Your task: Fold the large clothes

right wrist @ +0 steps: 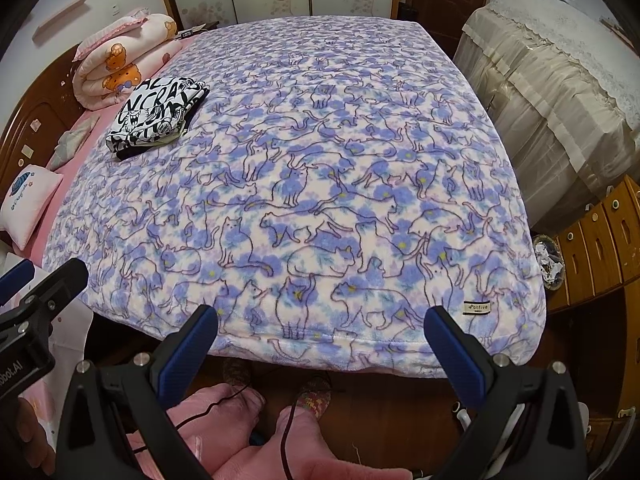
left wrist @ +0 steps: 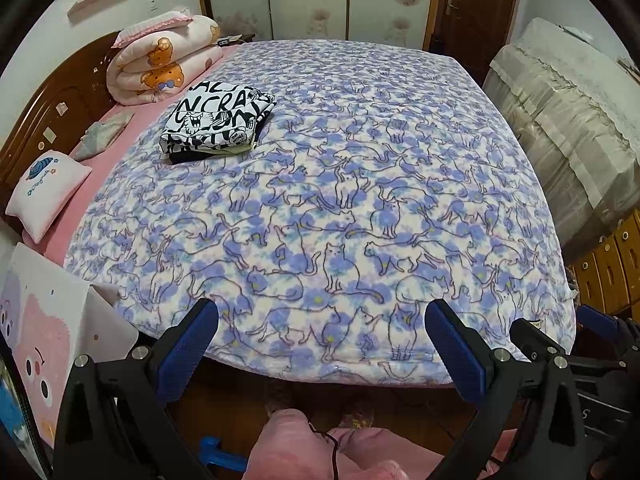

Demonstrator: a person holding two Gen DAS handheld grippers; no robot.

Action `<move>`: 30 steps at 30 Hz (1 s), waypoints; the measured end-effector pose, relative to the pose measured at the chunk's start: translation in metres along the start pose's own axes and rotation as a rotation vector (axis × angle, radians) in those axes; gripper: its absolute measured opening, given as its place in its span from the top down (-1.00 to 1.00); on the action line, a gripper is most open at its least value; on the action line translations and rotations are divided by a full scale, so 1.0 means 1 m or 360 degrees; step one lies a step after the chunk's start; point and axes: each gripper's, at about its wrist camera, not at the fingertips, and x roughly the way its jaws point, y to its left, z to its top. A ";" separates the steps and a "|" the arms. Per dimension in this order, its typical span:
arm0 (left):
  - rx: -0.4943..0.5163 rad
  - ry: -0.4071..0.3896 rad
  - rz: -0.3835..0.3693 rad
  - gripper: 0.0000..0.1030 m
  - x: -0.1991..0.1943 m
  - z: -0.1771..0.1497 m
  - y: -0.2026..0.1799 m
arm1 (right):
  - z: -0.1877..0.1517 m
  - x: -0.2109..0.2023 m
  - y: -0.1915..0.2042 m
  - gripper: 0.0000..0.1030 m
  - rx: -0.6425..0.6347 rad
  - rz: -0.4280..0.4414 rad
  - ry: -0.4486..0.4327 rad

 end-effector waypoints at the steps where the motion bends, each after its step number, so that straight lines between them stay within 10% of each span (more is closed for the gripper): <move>1: 0.0001 0.0001 -0.0002 -0.99 0.000 0.000 0.000 | 0.001 0.000 0.000 -1.00 -0.0002 0.0001 0.0001; 30: -0.0015 -0.0008 0.0015 -0.99 -0.004 -0.002 -0.002 | 0.001 0.001 0.000 -1.00 0.0003 -0.0007 -0.0009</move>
